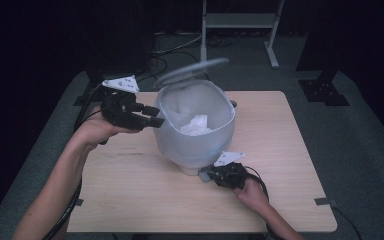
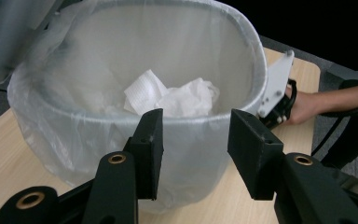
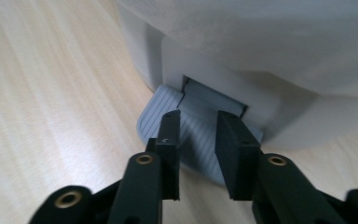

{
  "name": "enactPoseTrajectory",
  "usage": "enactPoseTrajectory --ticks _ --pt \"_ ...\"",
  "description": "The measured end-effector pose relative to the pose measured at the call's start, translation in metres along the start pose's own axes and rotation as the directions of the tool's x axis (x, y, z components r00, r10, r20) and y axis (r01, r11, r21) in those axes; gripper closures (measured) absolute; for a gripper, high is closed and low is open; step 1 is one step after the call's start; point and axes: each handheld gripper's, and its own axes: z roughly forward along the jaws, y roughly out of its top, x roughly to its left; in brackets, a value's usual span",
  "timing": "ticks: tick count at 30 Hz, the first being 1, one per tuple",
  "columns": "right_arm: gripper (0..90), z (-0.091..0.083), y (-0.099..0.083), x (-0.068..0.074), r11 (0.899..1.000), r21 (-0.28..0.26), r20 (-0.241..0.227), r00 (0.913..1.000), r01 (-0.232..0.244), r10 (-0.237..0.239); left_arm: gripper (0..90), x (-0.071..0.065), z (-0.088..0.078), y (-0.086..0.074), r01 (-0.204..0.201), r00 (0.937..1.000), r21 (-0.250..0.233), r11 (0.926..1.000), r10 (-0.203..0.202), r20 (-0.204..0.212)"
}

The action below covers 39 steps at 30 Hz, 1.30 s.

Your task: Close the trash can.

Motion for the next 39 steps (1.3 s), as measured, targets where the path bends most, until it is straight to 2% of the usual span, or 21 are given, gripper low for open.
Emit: enactPoseTrajectory --ticks 3,5,8,10,24,31,39 --pt "67.2 -0.011 -0.003 0.000 0.999 -0.027 -0.011 0.9997 -0.020 0.020 54.6 -0.001 -0.005 -0.008 -0.003 1.0000 0.004 1.0000 0.003 -0.007" --pt "65.9 -0.020 -0.005 0.002 0.999 -0.038 -0.007 0.9998 -0.016 0.016 54.1 -0.001 -0.008 -0.013 0.003 0.9999 0.000 1.0000 -0.003 -0.014" --pt "63.4 -0.032 -0.007 -0.001 0.997 -0.062 -0.018 0.9987 -0.049 0.048 53.4 -0.001 -0.012 -0.021 0.009 0.9998 -0.002 1.0000 -0.009 -0.020" --pt "63.2 -0.038 -0.008 -0.002 0.997 -0.066 0.002 0.9988 -0.049 0.049 52.6 -0.002 -0.013 -0.025 0.012 0.9997 -0.004 0.9999 -0.013 -0.021" --pt "54.6 -0.060 -0.016 -0.023 0.992 -0.072 0.025 0.9939 -0.105 0.107 48.5 -0.001 -0.017 -0.055 0.036 0.9979 -0.005 0.9993 -0.037 -0.053" --pt "53.3 -0.070 -0.020 -0.031 0.989 -0.080 0.043 0.9908 -0.124 0.128 46.2 -0.001 -0.017 -0.070 0.058 0.9959 -0.006 0.9983 -0.058 -0.069" --pt "52.0 -0.076 -0.026 -0.036 0.988 -0.077 0.056 0.9885 -0.136 0.140 40.9 -0.002 -0.013 -0.086 0.064 0.9942 -0.010 0.9979 -0.064 -0.086"
